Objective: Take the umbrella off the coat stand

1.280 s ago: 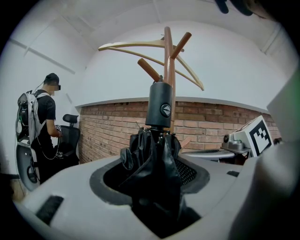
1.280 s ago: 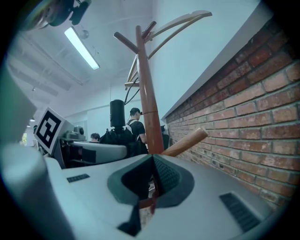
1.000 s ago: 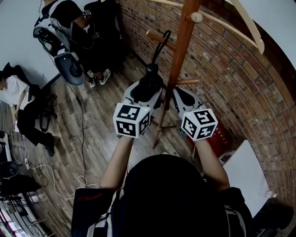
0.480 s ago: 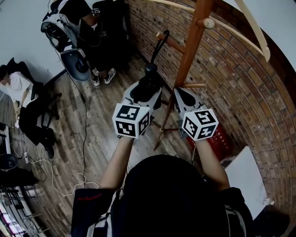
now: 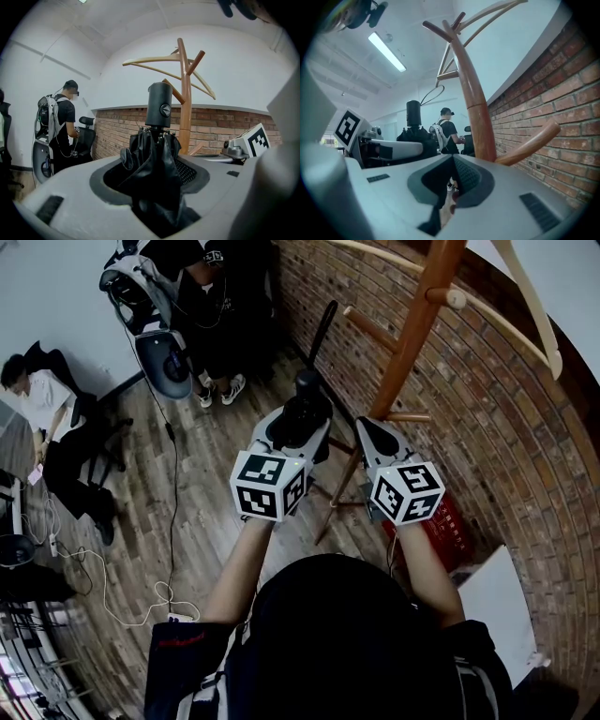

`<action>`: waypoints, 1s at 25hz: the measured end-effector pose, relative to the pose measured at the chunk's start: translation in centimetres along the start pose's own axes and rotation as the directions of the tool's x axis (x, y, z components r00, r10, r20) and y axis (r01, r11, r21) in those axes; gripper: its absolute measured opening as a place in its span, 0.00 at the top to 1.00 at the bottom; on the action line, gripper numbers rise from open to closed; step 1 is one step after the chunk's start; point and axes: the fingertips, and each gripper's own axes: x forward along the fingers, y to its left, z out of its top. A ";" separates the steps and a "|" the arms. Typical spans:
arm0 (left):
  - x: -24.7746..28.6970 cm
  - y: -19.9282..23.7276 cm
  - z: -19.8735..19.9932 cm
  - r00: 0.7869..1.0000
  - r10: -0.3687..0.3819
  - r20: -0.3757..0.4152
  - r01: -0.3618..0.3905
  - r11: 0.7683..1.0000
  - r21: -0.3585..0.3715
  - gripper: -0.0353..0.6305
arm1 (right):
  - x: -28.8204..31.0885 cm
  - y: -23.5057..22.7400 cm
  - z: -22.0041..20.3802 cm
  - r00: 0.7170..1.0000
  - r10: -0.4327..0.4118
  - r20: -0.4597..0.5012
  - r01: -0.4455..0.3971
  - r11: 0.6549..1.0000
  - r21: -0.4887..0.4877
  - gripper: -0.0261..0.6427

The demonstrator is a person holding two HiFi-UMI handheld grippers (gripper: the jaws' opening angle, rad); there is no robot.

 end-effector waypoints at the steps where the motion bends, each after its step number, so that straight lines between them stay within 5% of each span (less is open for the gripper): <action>1: -0.3 0.2 -0.1 1.000 0.004 -0.002 -0.004 1.000 -0.002 0.55 | 0.2 0.2 0.0 1.000 0.003 0.000 -0.003 1.000 -0.001 0.92; 25: -6.3 2.1 -2.6 0.998 -0.018 -0.056 0.016 0.999 -0.029 0.55 | -0.7 4.6 0.4 0.998 -0.061 0.009 0.061 0.998 -0.010 0.92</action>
